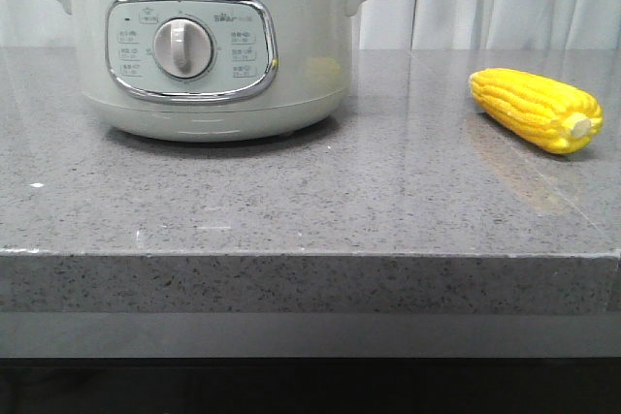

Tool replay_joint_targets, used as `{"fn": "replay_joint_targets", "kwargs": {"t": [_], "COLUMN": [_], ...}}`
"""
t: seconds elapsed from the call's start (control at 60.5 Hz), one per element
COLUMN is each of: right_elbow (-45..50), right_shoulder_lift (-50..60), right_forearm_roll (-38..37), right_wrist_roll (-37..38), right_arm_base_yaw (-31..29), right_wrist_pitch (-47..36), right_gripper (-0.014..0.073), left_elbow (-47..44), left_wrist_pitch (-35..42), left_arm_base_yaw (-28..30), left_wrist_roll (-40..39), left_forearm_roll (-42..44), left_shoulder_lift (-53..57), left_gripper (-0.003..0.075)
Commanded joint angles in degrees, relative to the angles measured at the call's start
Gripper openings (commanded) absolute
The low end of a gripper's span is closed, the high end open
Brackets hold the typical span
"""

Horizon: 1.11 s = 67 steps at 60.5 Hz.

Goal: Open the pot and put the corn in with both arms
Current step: 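Move the left gripper toward the glass lid knob of the pot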

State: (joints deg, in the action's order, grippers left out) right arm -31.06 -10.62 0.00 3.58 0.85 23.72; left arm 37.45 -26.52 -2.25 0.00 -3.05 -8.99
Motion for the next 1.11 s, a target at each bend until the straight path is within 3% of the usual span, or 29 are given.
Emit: {"fn": "replay_joint_targets", "kwargs": {"t": [0.0,0.281,0.678,0.76,0.843,0.893,0.975,1.025,1.091], "right_elbow": [-4.6,-5.6,-5.6,-5.6,-5.6,-5.6,-5.6,-5.6,-5.6], "right_shoulder_lift": [-4.8,-12.7,-14.5,-14.5,-14.5,-14.5,-14.5,-14.5,-14.5], "right_forearm_roll": [-0.8,-0.8,-0.8,-0.8,-0.8,-0.8,-0.8,-0.8,-0.8], "right_wrist_roll": [-0.6,-0.6,-0.6,-0.6,-0.6,-0.6,-0.6,-0.6,-0.6], "right_arm_base_yaw": [-0.4,-0.4,-0.4,-0.4,-0.4,-0.4,-0.4,-0.4,-0.4], "right_wrist_pitch": [1.0,4.5,5.6,5.7,5.7,5.7,5.8,5.8,6.0], "right_gripper": [-0.0066,-0.0066,-0.0066,-0.0059,0.0027,0.0131,0.0324,0.0438,0.0517], "left_elbow": [4.2,4.7,4.3,4.3,4.3,4.3,4.3,4.3,4.3], "left_wrist_pitch": [-1.0,-2.5,-2.8,-2.9,-2.9,-2.9,-2.9,-2.9,-2.9], "left_arm_base_yaw": [0.0,0.0,0.0,0.0,0.0,0.0,0.0,0.0,0.0], "left_wrist_roll": [0.0,0.0,0.0,0.0,0.0,0.0,0.0,0.0,0.0], "left_forearm_roll": [-0.5,-0.6,-0.6,-0.6,-0.3,-0.3,-0.3,-0.3,-0.3], "left_shoulder_lift": [-5.0,-11.5,-12.8,-12.8,-12.8,-12.8,-12.8,-12.8,-12.8], "left_gripper": [-0.002,-0.002,-0.0018,0.0022,0.0174,0.0309,0.0441,0.0481,0.0482]}}
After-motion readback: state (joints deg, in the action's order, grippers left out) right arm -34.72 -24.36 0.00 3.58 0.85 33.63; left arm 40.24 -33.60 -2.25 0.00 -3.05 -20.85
